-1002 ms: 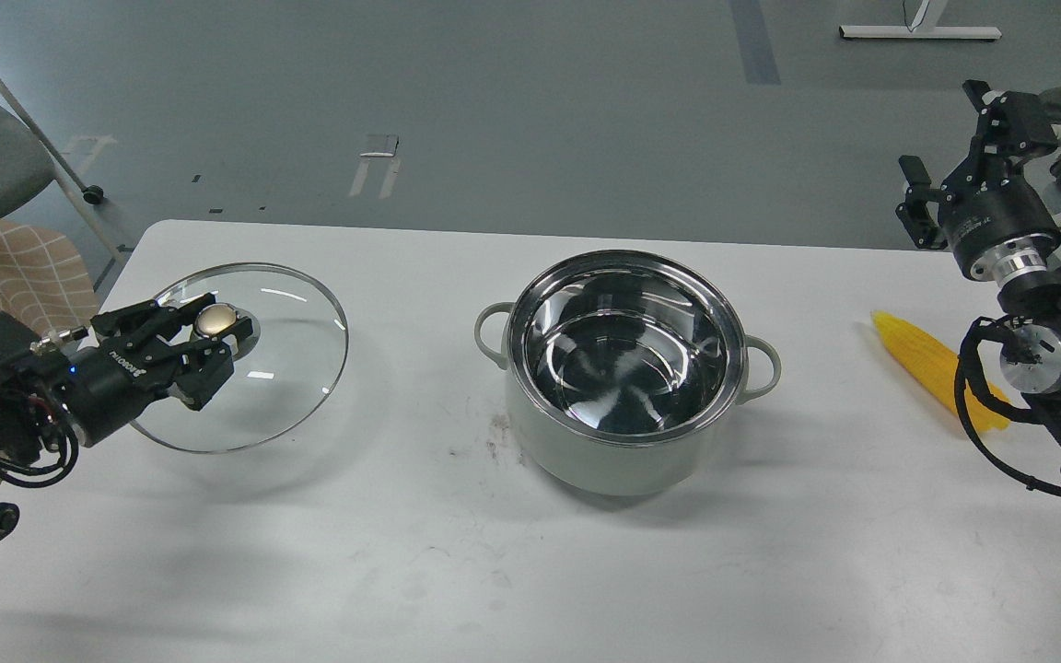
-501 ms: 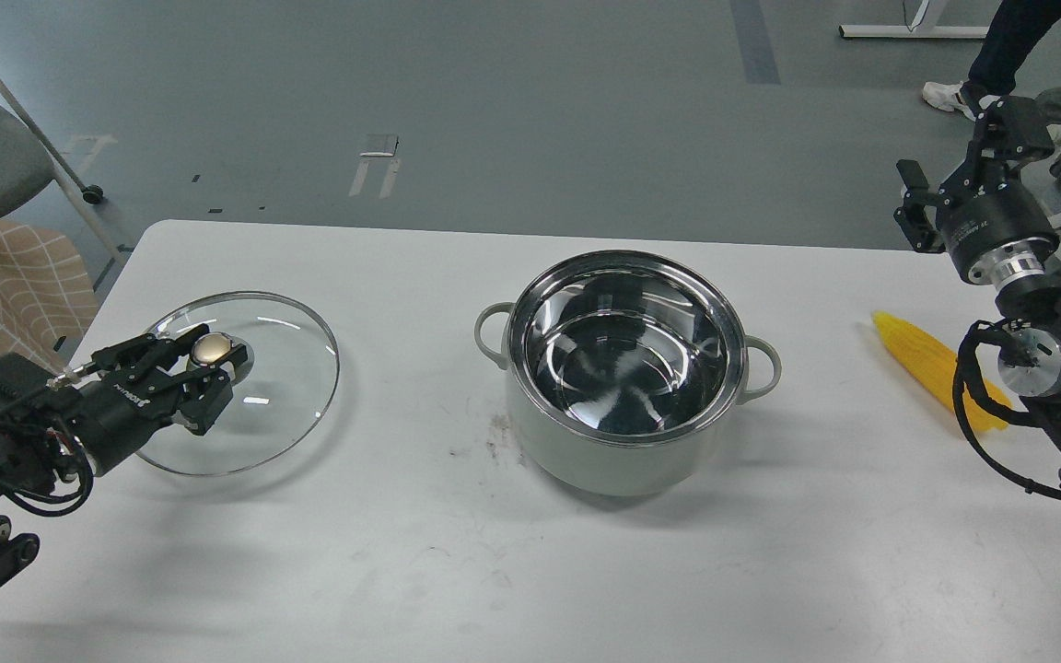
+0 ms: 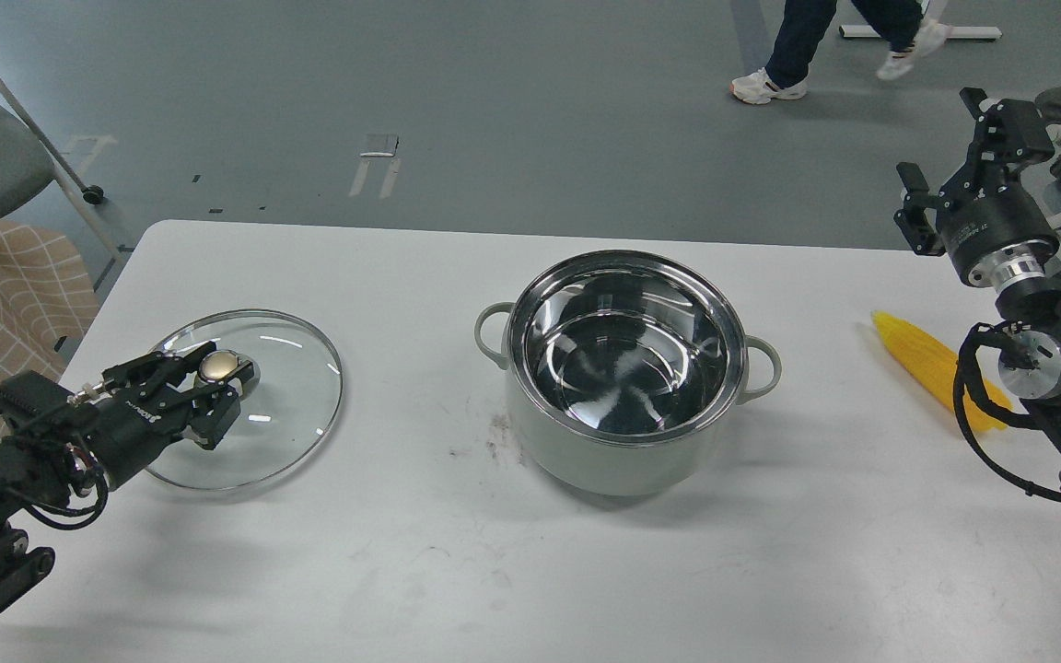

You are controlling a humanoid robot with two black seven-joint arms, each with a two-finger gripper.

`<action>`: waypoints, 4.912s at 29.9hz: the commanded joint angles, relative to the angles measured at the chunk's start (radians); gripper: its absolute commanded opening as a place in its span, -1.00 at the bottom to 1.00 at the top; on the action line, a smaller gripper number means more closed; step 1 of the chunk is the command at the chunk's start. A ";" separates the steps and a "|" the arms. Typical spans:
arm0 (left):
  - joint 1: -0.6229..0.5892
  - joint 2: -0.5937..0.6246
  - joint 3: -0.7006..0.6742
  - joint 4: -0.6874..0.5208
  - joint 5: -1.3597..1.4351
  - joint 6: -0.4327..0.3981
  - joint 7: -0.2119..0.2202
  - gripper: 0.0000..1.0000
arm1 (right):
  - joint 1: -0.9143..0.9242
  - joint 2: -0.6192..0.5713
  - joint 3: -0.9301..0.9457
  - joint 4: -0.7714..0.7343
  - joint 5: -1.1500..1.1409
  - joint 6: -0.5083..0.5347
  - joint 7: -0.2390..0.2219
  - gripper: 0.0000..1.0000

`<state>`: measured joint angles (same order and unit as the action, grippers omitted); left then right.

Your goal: Open pot and put corn in

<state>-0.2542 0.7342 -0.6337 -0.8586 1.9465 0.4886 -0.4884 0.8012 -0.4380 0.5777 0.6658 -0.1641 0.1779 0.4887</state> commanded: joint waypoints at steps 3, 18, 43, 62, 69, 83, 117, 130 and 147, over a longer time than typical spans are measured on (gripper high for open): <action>0.001 -0.010 0.000 0.010 0.000 0.000 0.000 -0.09 | 0.000 -0.001 -0.001 0.003 -0.002 0.000 0.000 1.00; 0.001 -0.010 0.000 0.012 0.000 0.000 0.000 0.58 | 0.000 -0.001 -0.001 0.003 -0.002 0.000 0.000 1.00; -0.499 0.142 -0.047 -0.290 -1.028 -0.456 0.000 0.90 | 0.105 -0.255 -0.068 0.060 -0.380 0.006 0.000 1.00; -0.566 -0.075 -0.129 -0.295 -1.405 -0.648 0.028 0.92 | 0.069 -0.481 -0.363 0.103 -1.528 -0.133 0.000 1.00; -0.560 -0.088 -0.129 -0.300 -1.400 -0.647 0.028 0.92 | 0.032 -0.398 -0.403 0.022 -1.565 -0.150 0.000 1.00; -0.554 -0.087 -0.133 -0.309 -1.400 -0.648 0.030 0.92 | 0.012 -0.117 -0.532 -0.270 -1.560 -0.233 0.000 0.90; -0.536 -0.090 -0.169 -0.313 -1.411 -0.644 0.041 0.92 | 0.641 -0.179 -0.782 0.340 -1.407 -0.222 0.000 -0.80; -0.519 -0.107 -0.170 -0.313 -1.410 -0.644 0.041 0.92 | 0.705 -0.010 -1.016 0.452 -1.405 -0.207 0.000 -0.74; -0.516 -0.124 -0.170 -0.313 -1.410 -0.644 0.041 0.92 | 0.688 0.047 -1.128 0.436 -1.408 -0.189 0.000 -0.64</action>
<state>-0.7696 0.6129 -0.8038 -1.1719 0.5368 -0.1550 -0.4479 1.4933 -0.3914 -0.5435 1.1039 -1.5719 -0.0117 0.4887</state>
